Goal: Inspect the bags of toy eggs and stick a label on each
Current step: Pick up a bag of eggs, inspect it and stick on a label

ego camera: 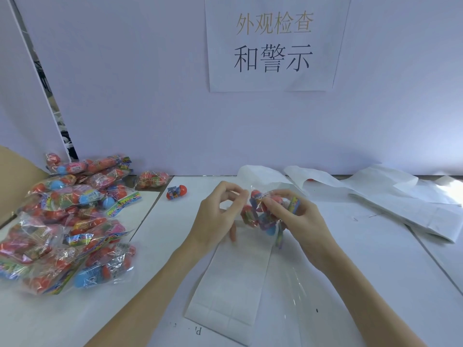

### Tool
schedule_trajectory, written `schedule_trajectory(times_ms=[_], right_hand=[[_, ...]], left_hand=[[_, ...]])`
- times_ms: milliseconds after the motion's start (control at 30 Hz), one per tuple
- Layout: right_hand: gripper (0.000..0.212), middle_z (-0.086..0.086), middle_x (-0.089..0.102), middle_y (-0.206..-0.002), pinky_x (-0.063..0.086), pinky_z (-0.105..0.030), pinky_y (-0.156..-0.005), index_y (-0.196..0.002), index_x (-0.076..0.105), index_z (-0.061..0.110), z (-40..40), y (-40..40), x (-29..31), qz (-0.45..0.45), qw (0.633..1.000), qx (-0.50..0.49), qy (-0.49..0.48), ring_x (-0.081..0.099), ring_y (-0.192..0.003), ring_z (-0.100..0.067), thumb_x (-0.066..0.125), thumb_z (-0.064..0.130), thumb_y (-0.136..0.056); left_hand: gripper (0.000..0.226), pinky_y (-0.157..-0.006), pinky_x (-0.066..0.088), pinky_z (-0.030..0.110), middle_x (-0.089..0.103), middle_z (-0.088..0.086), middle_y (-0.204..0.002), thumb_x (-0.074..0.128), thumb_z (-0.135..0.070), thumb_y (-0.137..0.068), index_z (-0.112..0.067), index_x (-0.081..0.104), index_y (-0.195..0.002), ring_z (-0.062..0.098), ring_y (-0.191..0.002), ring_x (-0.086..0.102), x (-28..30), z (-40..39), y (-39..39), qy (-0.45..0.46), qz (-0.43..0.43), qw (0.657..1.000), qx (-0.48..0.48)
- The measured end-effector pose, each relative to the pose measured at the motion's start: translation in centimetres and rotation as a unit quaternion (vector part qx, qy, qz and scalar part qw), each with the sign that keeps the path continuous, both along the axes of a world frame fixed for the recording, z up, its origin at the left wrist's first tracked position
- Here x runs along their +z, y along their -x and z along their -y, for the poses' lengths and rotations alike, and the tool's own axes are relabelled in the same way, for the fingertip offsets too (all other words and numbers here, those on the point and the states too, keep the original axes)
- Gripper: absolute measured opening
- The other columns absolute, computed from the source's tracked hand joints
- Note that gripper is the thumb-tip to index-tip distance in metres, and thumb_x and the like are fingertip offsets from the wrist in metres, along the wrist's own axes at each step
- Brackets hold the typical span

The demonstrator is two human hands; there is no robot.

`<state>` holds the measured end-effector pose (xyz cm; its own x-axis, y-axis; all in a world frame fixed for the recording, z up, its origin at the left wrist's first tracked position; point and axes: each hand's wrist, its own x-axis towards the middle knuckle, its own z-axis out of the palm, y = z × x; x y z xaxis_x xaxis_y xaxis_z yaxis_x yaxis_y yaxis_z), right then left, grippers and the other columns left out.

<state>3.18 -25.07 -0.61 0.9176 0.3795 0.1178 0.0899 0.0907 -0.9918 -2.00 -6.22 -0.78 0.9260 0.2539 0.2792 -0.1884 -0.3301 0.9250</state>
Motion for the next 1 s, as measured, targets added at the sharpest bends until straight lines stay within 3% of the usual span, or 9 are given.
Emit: schedule_trajectory(times_ms=[67, 133, 300, 567, 633, 700, 800, 900, 1000], right_hand=[[0.038, -0.007, 0.079, -0.098, 0.055, -0.022, -0.068, -0.102, 0.079, 0.019, 0.0, 0.2, 0.0, -0.014, 1.0, 0.008, -0.009, 0.075, -0.088, -0.02, 0.079, 0.047, -0.077], [0.042, -0.006, 0.08, -0.1, 0.056, -0.021, -0.068, -0.105, 0.081, 0.022, 0.1, 0.3, 0.0, -0.019, 1.0, 0.018, 0.002, 0.075, -0.089, -0.017, 0.076, 0.053, -0.078], [0.043, -0.004, 0.081, -0.104, 0.055, -0.037, -0.099, -0.108, 0.081, 0.02, 0.0, -0.1, -0.5, -0.059, 0.998, -0.009, 0.033, 0.076, -0.105, -0.024, 0.051, 0.052, -0.104], [0.038, 0.005, 0.081, -0.087, 0.058, -0.029, -0.079, -0.093, 0.082, 0.034, -0.4, -0.2, -0.7, 0.009, 0.991, -0.095, 0.097, 0.075, -0.084, -0.015, 0.049, 0.04, -0.109], [0.04, 0.008, 0.075, -0.072, 0.049, -0.016, -0.06, -0.087, 0.081, 0.029, -0.4, -0.5, -0.9, 0.041, 0.981, -0.128, 0.138, 0.065, -0.064, -0.008, 0.05, 0.042, -0.107], [0.043, 0.007, 0.063, -0.06, 0.037, -0.019, -0.051, -0.08, 0.076, 0.02, -0.5, -0.6, -1.2, 0.064, 0.972, -0.142, 0.176, 0.048, -0.053, -0.01, 0.051, 0.043, -0.106], [0.044, 0.005, 0.06, -0.055, 0.032, -0.022, -0.049, -0.073, 0.071, 0.014, -0.8, -0.6, -1.6, 0.069, 0.975, -0.124, 0.17, 0.043, -0.054, -0.015, 0.057, 0.043, -0.103], [0.031, 0.012, 0.062, -0.053, 0.035, -0.018, -0.048, -0.073, 0.076, 0.03, -0.8, -0.6, -1.8, 0.099, 0.972, -0.122, 0.177, 0.043, -0.049, -0.008, 0.063, 0.037, -0.101], [0.018, 0.015, 0.073, -0.075, 0.045, -0.014, -0.058, -0.092, 0.075, 0.045, -0.7, -0.8, -1.7, 0.116, 0.976, -0.109, 0.152, 0.053, -0.058, -0.003, 0.067, 0.031, -0.099]], left_hand=[[0.013, -0.048, 0.04, 0.011, 0.074, -0.01, -0.103, 0.06, -0.033, -0.105, -0.025, 0.069, -0.1, 0.003, -0.054, 0.065, 0.0, 0.0, 0.0, -0.018, -0.001, 1.0, -0.015], [0.015, -0.041, 0.04, 0.021, 0.074, -0.01, -0.106, 0.061, -0.031, -0.105, -0.025, 0.072, -0.097, 0.014, -0.039, 0.056, -0.1, -0.2, 0.0, -0.017, -0.005, 1.0, -0.018], [0.014, -0.037, 0.035, 0.021, 0.075, -0.008, -0.106, 0.064, -0.024, -0.104, -0.023, 0.071, -0.092, 0.023, -0.035, 0.053, -0.4, -0.8, -0.1, 0.036, -0.011, 0.999, 0.005], [0.023, -0.062, 0.05, 0.036, 0.065, -0.001, -0.08, 0.057, -0.021, -0.107, -0.006, 0.058, -0.089, 0.02, -0.066, 0.061, -1.5, 0.2, -0.8, 0.05, -0.042, 0.997, 0.028], [0.024, -0.066, 0.052, 0.029, 0.065, 0.001, -0.082, 0.055, -0.022, -0.108, -0.008, 0.056, -0.089, 0.016, -0.072, 0.064, -1.6, 0.3, -0.9, 0.045, -0.049, 0.997, 0.035], [0.024, -0.069, 0.053, 0.029, 0.065, 0.003, -0.083, 0.054, -0.021, -0.108, -0.007, 0.053, -0.089, 0.014, -0.074, 0.065, -1.7, 0.1, -1.0, 0.041, -0.056, 0.997, 0.037], [0.021, -0.067, 0.053, 0.024, 0.064, 0.004, -0.087, 0.052, -0.02, -0.109, -0.004, 0.053, -0.096, 0.009, -0.074, 0.066, -1.8, -0.2, -0.9, 0.034, -0.057, 0.997, 0.031], [0.014, -0.062, 0.053, 0.029, 0.065, 0.006, -0.088, 0.054, -0.016, -0.108, -0.004, 0.06, -0.104, 0.016, -0.071, 0.065, -1.6, -0.6, -0.9, 0.088, -0.069, 0.994, 0.0], [0.012, -0.056, 0.053, 0.031, 0.066, 0.01, -0.086, 0.057, -0.012, -0.105, -0.002, 0.063, -0.104, 0.022, -0.069, 0.064, -1.3, -1.0, -1.0, 0.137, -0.077, 0.987, -0.028]])
